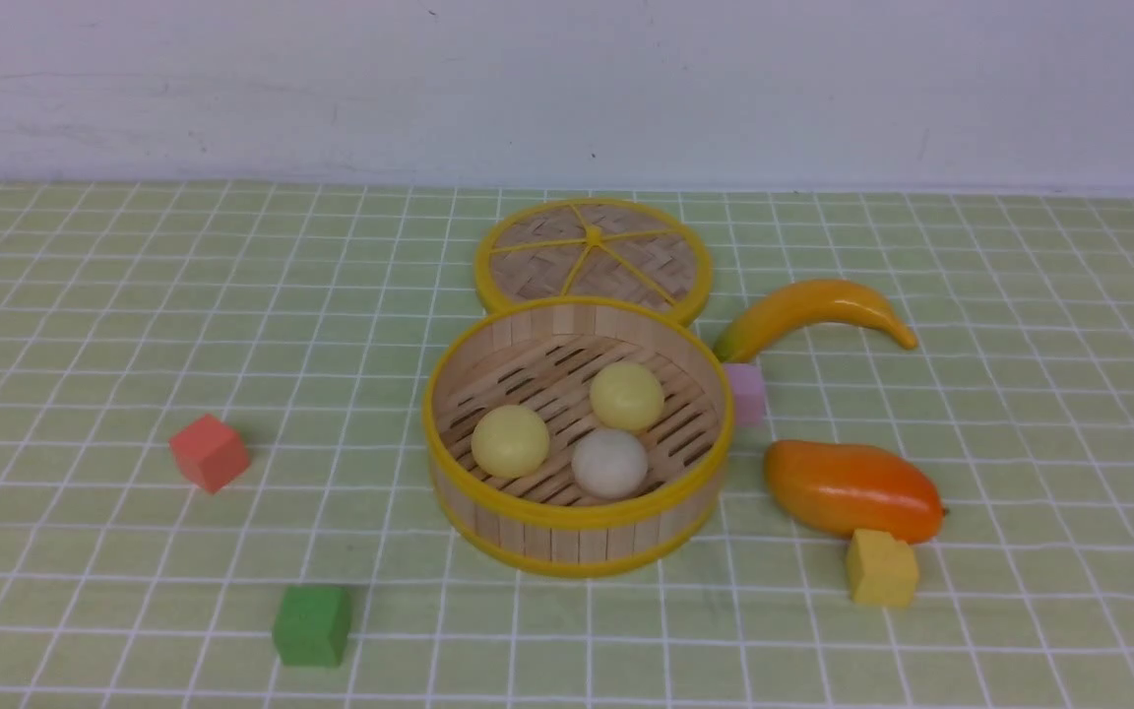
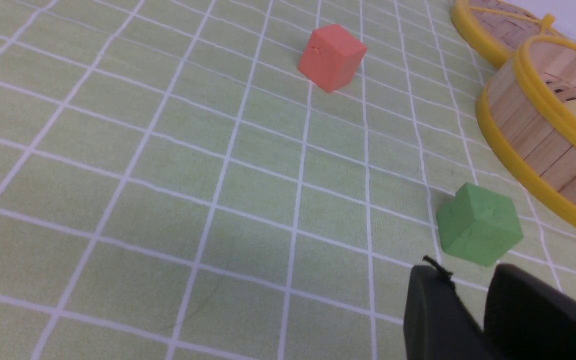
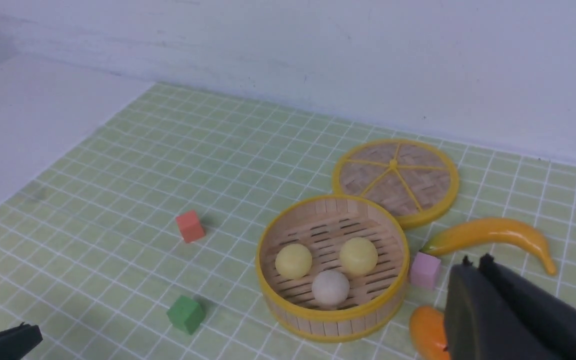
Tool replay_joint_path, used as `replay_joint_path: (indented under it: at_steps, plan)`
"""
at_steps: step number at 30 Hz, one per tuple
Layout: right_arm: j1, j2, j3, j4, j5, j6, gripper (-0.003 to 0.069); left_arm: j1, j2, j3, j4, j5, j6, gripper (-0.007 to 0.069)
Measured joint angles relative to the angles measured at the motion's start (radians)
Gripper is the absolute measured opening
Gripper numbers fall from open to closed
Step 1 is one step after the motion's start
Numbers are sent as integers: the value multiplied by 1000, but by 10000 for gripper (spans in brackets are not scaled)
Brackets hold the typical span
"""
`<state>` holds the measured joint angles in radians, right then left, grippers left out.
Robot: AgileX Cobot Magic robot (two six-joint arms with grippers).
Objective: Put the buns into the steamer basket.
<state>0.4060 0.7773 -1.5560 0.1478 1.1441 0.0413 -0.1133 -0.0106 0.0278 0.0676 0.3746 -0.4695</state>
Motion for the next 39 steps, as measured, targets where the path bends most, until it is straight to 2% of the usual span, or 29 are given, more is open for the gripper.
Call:
replay_joint_path:
  at_steps: [1, 6, 8, 11, 13, 16, 19, 20, 26, 30, 39]
  plan:
    - [-5, -4, 2, 0, 0, 0, -17, 0, 0, 0, 0, 0, 0, 162]
    - [-201, -149, 129, -26, -52, 1, -15, 0, 0, 0, 0, 0, 0, 165]
    - [-299, -241, 261, -49, -115, 1, -13, 0, 0, 0, 0, 0, 0, 166]
    - [-358, -319, 392, -88, -187, 1, -13, 0, 0, 0, 0, 0, 0, 169]
    - [-405, -433, 613, -128, -307, 1, -10, 0, 0, 0, 0, 0, 0, 174]
    - [-430, -589, 929, -186, -502, 1, -10, 0, 0, 0, 0, 0, 0, 179]
    - [-432, -662, 1088, -214, -594, 1, -10, 0, 0, 0, 0, 0, 0, 182]
    - [-434, -716, 1227, -229, -662, 1, -10, 0, 0, 0, 0, 0, 0, 183]
    - [-436, -788, 1500, -236, -717, 1, -10, 0, 0, 0, 0, 0, 0, 190]
    - [-436, -788, 1565, -218, -721, 2, -10, 0, 0, 0, 0, 0, 0, 194]
    - [-436, -789, 1571, -213, -741, 1, -10, 0, 0, 1, 0, 0, 0, 197]
